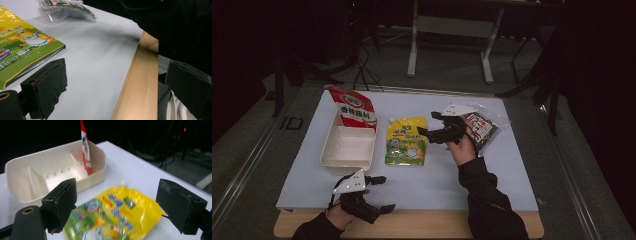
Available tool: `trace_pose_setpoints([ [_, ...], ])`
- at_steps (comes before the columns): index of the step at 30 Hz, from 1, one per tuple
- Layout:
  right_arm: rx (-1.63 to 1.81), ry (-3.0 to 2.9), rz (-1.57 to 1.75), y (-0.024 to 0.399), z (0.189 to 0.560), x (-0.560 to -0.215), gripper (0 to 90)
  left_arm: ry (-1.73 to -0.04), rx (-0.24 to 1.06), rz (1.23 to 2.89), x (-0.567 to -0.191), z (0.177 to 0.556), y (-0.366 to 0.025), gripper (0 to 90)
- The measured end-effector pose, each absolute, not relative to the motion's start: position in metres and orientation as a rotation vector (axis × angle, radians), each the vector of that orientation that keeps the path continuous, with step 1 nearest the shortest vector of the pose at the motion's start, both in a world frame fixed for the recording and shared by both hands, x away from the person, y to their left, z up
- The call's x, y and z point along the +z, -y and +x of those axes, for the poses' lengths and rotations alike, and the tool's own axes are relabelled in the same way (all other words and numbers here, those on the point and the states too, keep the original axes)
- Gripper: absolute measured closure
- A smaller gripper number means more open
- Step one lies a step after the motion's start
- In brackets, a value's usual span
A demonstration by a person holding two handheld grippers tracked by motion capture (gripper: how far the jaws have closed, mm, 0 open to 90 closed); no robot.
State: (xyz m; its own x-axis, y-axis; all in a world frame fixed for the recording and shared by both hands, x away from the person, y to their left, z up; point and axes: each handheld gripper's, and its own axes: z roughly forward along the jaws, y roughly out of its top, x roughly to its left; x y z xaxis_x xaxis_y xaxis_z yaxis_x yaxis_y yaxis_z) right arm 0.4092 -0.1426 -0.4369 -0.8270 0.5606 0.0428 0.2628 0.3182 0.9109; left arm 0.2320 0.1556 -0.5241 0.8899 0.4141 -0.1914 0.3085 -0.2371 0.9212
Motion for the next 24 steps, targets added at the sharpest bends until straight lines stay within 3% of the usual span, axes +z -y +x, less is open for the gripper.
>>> trace_pose_setpoints([
  [3, 1.515, -2.310, 0.792, 0.158, 0.403, -0.440, 9.8, -0.541, 0.102, 1.839, -0.524, 0.232, -0.155, 4.6],
  [6, 1.490, -2.255, 0.819, 0.173, 0.395, -0.442, 10.1, -0.538, 0.104, 1.847, -0.524, 0.232, -0.154, 4.6],
  [24, 1.168, -2.221, 0.898, 0.243, 0.368, -0.478, 25.3, -0.531, 0.097, 1.858, -0.526, 0.235, -0.149, 4.6],
])
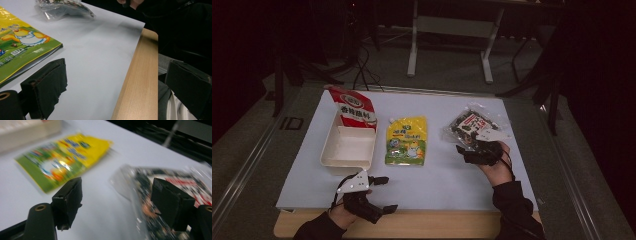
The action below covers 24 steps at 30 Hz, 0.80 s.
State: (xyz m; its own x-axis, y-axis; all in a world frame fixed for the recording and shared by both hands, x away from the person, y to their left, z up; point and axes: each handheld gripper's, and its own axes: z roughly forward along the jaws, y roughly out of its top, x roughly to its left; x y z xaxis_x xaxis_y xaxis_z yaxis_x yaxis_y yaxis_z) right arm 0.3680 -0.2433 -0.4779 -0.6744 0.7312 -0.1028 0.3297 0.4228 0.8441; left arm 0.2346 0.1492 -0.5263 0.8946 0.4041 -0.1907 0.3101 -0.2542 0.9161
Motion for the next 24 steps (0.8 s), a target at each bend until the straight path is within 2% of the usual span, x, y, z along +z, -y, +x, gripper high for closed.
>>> trace_pose_setpoints([
  [4, 1.031, -2.217, 0.874, 0.247, 0.365, -0.491, 37.1, -0.531, 0.093, 1.860, -0.527, 0.235, -0.149, 4.6],
  [10, 0.912, -2.172, 0.837, 0.240, 0.372, -0.505, 37.4, -0.531, 0.090, 1.859, -0.527, 0.236, -0.149, 4.6],
  [17, 0.825, -2.155, 0.790, 0.229, 0.389, -0.520, 43.3, -0.533, 0.082, 1.862, -0.528, 0.236, -0.149, 4.6],
  [24, 0.754, -2.138, 0.728, 0.218, 0.395, -0.530, 57.4, -0.528, 0.077, 1.868, -0.529, 0.237, -0.149, 4.6],
])
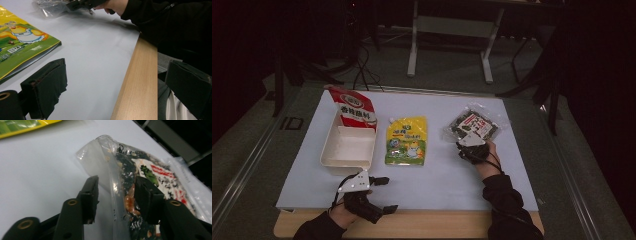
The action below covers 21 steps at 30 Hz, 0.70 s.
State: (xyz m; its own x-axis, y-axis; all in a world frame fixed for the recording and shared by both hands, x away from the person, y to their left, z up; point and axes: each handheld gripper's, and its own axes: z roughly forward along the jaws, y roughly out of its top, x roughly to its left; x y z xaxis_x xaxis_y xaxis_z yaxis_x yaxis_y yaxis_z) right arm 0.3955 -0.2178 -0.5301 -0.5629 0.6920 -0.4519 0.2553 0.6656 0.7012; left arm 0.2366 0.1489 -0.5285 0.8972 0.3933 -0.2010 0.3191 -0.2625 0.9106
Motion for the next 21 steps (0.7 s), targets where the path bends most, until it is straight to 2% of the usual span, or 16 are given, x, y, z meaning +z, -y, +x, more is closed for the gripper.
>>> trace_pose_setpoints([
  [3, 0.727, -2.136, 0.718, 0.216, 0.397, -0.533, 58.4, -0.530, 0.074, 1.868, -0.529, 0.237, -0.149, 4.6],
  [11, 0.663, -2.151, 0.714, 0.212, 0.399, -0.532, 71.8, -0.559, 0.041, 1.835, -0.529, 0.240, -0.153, 4.6],
  [13, 0.657, -2.159, 0.694, 0.211, 0.398, -0.530, 78.3, -0.559, 0.045, 1.838, -0.529, 0.240, -0.153, 4.6],
  [21, 0.633, -2.183, 0.629, 0.214, 0.394, -0.524, 83.0, -0.543, 0.057, 1.857, -0.529, 0.239, -0.151, 4.6],
])
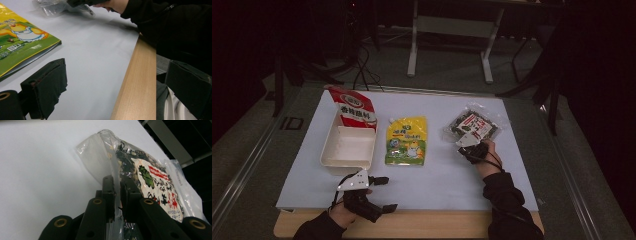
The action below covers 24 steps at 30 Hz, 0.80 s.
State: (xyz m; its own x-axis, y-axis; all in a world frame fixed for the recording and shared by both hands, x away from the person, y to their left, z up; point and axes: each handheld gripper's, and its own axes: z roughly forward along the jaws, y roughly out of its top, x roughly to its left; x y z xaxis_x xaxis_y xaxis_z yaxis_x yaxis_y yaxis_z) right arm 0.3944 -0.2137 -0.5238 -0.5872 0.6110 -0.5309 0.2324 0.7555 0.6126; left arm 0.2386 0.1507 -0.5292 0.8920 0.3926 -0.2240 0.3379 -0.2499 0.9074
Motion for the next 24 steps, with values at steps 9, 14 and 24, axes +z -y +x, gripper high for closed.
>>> trace_pose_setpoints([
  [9, 0.665, -2.149, 0.533, 0.220, 0.375, -0.501, 84.5, -0.540, 0.061, 1.861, -0.529, 0.239, -0.150, 4.6],
  [14, 0.696, -2.111, 0.471, 0.218, 0.359, -0.486, 85.7, -0.543, 0.058, 1.861, -0.529, 0.239, -0.149, 4.6],
  [24, 0.855, -2.116, 0.356, 0.211, 0.327, -0.461, 86.9, -0.539, 0.061, 1.863, -0.529, 0.239, -0.149, 4.6],
])
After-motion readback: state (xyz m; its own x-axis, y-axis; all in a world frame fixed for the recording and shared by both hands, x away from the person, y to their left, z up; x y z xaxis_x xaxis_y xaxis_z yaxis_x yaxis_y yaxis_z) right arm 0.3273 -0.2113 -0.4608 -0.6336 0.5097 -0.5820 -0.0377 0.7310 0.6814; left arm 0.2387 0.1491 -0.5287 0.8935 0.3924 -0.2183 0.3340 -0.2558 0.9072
